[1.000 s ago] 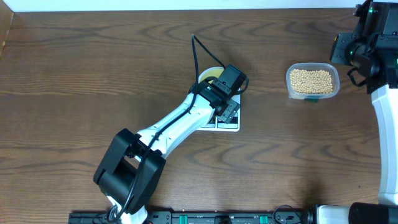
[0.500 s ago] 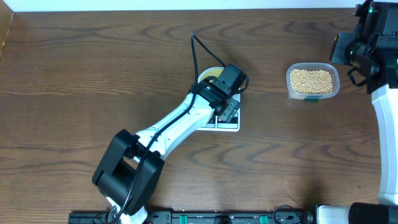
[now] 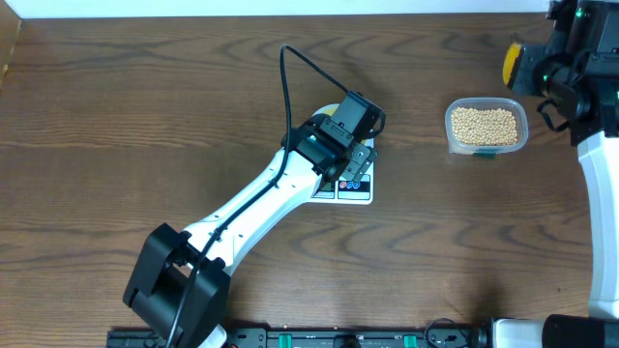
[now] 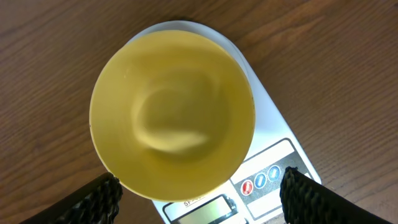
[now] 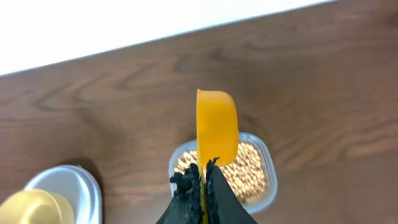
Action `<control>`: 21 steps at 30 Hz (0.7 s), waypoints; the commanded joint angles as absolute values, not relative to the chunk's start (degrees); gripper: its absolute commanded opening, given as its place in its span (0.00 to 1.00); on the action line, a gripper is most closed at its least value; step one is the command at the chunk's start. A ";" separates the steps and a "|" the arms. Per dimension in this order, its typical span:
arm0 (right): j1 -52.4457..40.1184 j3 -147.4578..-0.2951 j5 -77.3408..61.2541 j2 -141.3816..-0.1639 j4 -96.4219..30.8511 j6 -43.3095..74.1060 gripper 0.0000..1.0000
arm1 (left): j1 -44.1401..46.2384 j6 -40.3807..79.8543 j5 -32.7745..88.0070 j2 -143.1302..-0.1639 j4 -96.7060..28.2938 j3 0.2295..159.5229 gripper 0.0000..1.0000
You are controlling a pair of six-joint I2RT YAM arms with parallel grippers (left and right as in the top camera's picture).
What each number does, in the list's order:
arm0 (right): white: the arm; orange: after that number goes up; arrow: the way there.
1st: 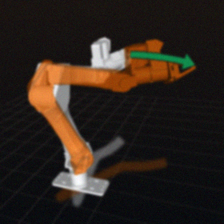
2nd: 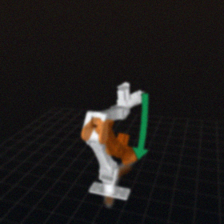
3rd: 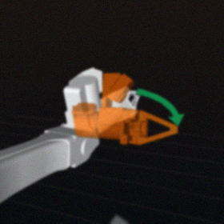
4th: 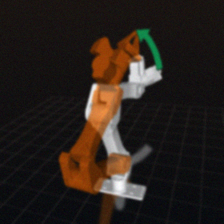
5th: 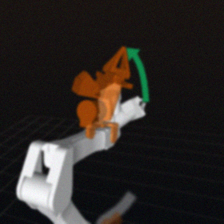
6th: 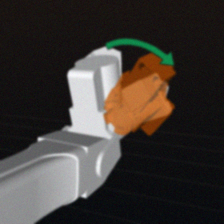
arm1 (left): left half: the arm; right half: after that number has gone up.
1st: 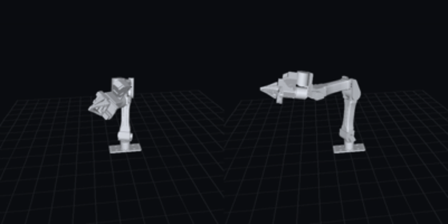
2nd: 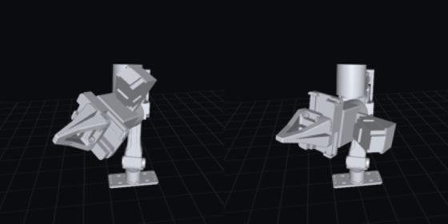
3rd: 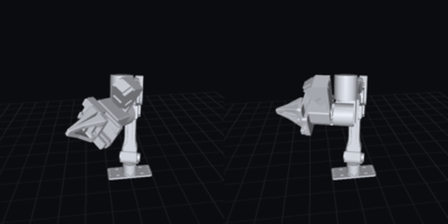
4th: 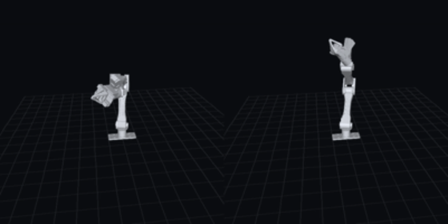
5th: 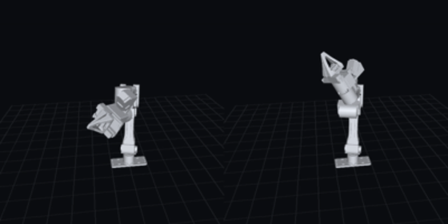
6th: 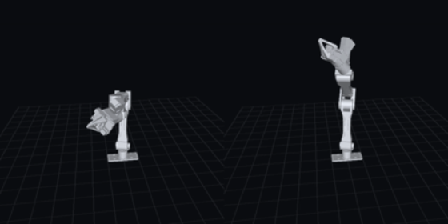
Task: Scoop item into bowl and weigh 50g on scale
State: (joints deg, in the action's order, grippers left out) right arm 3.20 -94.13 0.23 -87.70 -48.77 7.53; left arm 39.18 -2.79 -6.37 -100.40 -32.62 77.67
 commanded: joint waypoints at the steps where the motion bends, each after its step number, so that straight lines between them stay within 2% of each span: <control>1: 3.20 -95.29 -2.20 -87.77 -45.58 7.01 0.01 | 39.24 -2.28 -7.11 -99.88 -32.71 79.09 0.83; 9: 2.90 -95.24 -4.91 -87.77 -45.08 6.98 0.01 | 39.24 -2.13 -7.44 -99.85 -35.70 79.09 0.83; 12: 2.90 -95.02 -4.91 -87.77 -46.26 6.96 0.01 | 39.31 2.74 -10.92 -99.85 -38.09 79.11 0.83; 21: 2.90 -94.30 -4.86 -87.77 -44.75 6.52 0.01 | 40.56 4.34 -14.13 -99.88 -41.74 77.67 0.84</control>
